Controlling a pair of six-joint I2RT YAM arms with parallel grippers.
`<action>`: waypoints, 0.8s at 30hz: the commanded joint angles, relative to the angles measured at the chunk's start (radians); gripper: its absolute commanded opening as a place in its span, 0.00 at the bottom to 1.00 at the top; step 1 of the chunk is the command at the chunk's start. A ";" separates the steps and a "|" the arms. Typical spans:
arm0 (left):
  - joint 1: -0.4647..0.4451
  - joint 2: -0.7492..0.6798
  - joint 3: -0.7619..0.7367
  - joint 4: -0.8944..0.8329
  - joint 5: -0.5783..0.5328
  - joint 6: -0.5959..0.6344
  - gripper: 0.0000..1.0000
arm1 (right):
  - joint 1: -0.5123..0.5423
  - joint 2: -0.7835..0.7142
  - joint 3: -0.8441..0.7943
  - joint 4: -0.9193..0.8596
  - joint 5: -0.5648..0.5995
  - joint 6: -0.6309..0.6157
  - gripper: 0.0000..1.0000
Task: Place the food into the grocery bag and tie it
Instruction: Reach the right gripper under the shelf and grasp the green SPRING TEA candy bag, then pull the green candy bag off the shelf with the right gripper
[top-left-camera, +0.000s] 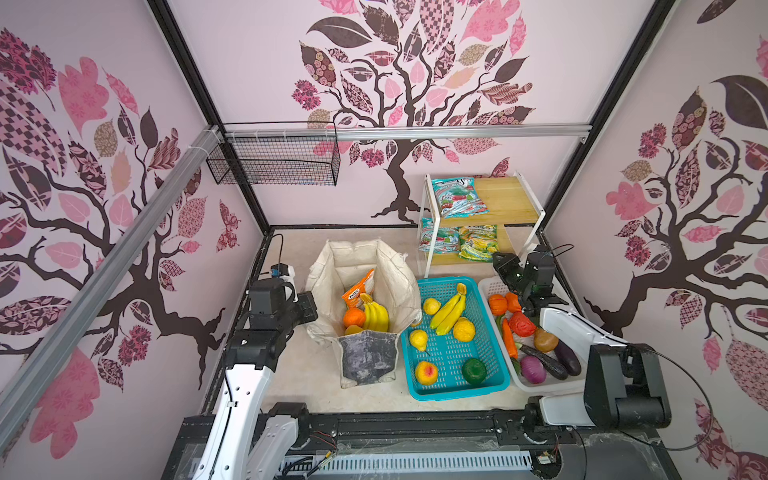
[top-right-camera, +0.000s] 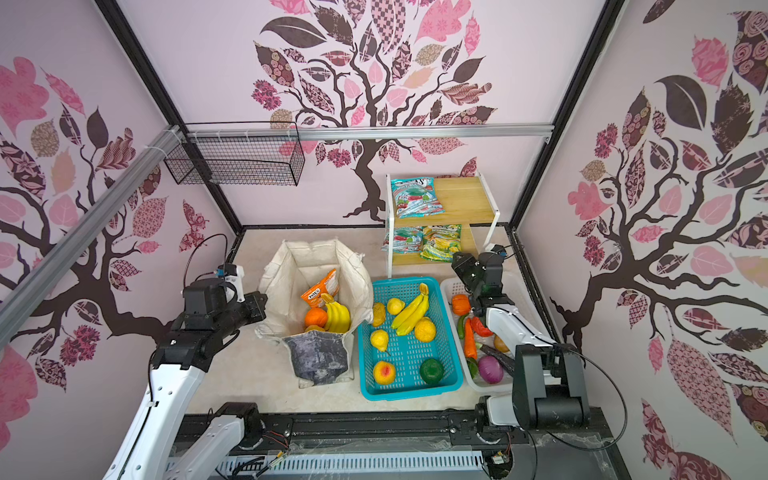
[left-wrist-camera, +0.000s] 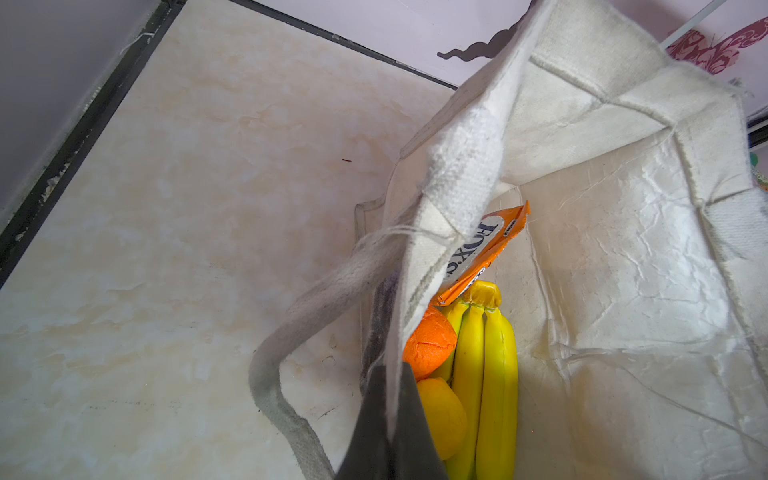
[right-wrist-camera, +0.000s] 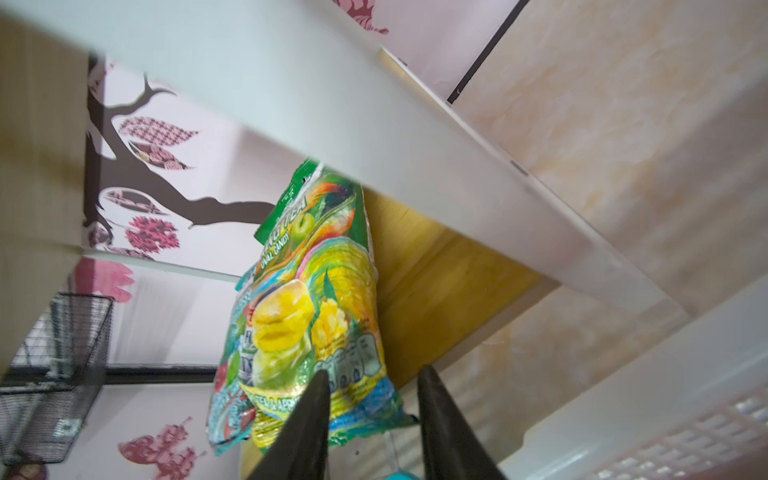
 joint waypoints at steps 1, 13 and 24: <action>0.005 -0.009 -0.023 0.028 0.008 0.015 0.00 | -0.004 0.023 0.020 0.033 -0.019 0.001 0.24; 0.008 -0.005 -0.023 0.029 0.010 0.016 0.00 | -0.004 -0.128 0.044 -0.087 -0.016 -0.089 0.00; 0.008 0.000 -0.023 0.031 0.015 0.015 0.00 | -0.003 -0.265 0.090 -0.247 -0.011 -0.170 0.00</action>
